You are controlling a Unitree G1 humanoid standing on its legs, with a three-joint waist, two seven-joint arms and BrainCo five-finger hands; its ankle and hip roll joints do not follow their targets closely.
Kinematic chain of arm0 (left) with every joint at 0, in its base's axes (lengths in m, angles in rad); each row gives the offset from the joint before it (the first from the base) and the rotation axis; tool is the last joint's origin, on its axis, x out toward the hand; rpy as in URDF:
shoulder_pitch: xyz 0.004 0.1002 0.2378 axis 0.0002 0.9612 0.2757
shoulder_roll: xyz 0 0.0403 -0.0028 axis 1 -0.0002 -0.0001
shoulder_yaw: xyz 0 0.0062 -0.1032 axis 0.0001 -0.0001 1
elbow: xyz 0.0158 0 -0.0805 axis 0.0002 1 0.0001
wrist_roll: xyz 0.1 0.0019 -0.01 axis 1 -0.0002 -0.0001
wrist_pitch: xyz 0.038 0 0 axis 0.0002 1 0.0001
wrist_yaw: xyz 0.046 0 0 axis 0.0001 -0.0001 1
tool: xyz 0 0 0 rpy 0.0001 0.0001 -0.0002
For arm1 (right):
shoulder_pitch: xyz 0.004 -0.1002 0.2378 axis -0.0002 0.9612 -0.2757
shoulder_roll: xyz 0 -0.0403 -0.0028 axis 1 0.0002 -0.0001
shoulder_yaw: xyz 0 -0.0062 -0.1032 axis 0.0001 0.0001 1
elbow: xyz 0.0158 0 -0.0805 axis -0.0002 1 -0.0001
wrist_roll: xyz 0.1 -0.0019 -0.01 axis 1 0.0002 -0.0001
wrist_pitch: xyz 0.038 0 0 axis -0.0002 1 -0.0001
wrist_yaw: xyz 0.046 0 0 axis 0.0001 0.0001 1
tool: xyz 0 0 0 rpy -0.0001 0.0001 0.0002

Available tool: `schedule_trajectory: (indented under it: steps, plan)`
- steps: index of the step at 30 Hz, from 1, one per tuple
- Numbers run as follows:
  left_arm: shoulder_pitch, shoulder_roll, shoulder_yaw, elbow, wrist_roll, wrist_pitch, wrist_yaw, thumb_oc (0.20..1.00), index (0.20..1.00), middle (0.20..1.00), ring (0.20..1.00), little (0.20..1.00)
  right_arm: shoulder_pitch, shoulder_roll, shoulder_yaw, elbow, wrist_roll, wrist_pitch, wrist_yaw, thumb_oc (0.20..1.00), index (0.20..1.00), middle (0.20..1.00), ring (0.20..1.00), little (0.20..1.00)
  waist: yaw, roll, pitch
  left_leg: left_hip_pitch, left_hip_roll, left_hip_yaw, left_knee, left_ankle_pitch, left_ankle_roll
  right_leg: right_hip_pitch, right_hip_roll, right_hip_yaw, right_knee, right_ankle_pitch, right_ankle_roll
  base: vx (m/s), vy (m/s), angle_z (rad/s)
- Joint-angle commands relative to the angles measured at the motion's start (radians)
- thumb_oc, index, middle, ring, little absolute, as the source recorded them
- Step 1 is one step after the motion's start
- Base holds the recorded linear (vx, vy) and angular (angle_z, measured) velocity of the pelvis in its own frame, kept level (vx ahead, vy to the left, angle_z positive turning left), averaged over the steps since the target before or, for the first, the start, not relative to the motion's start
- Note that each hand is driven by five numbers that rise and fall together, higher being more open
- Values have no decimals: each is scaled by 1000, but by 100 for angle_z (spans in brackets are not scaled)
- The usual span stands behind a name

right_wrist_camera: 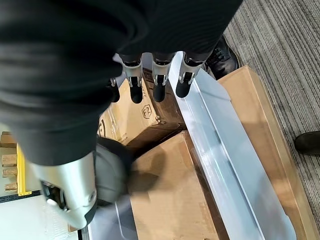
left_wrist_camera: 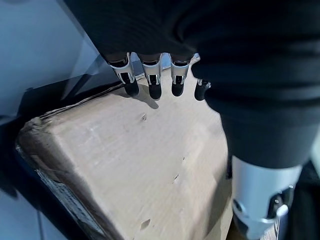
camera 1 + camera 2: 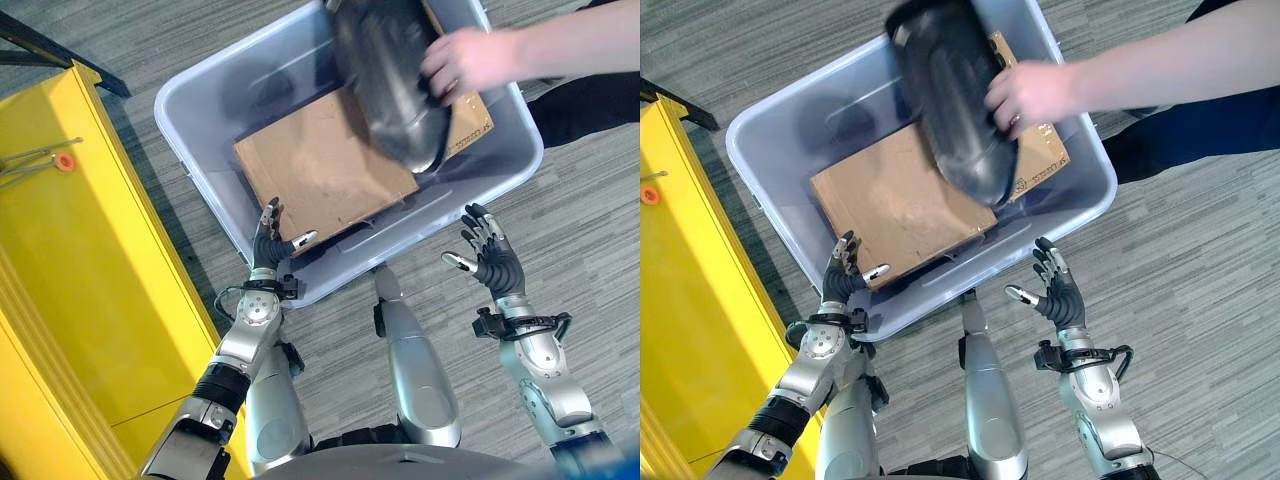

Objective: Move parts from the plastic box to the shelf.

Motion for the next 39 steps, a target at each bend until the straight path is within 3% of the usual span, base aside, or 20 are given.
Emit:
schedule_trajectory:
  steps: [1, 17, 39]
  plan:
    - [55, 72, 26, 32, 30, -7, 26, 1000, 1000, 1000, 1000, 1000, 7, -10, -72, -23, 17, -46, 4, 1000, 1000, 1000, 1000, 1000, 20, -17, -10, 54, 2, 5, 20, -10, 5, 19, -97, -71, 84, -107, 88, 0, 0, 0]
    - [-85, 63, 88, 312, 20, 27, 145, 1000, 1000, 1000, 1000, 1000, 13, -20, -45, -27, 48, -53, -5, 1000, 1000, 1000, 1000, 1000, 11, -43, 5, 53, 5, -8, 26, -33, 2, 32, -93, -78, 84, -128, 90, 13, 6, 1]
    - [-104, 154, 145, 313, 68, 30, 188, 1000, 1000, 1000, 1000, 1000, 15, -39, -60, -38, 55, -68, 0, 1000, 1000, 1000, 1000, 1000, 14, -46, 9, 44, 1, -16, 41, -43, 4, 32, -94, -82, 85, -126, 89, 0, 0, 0]
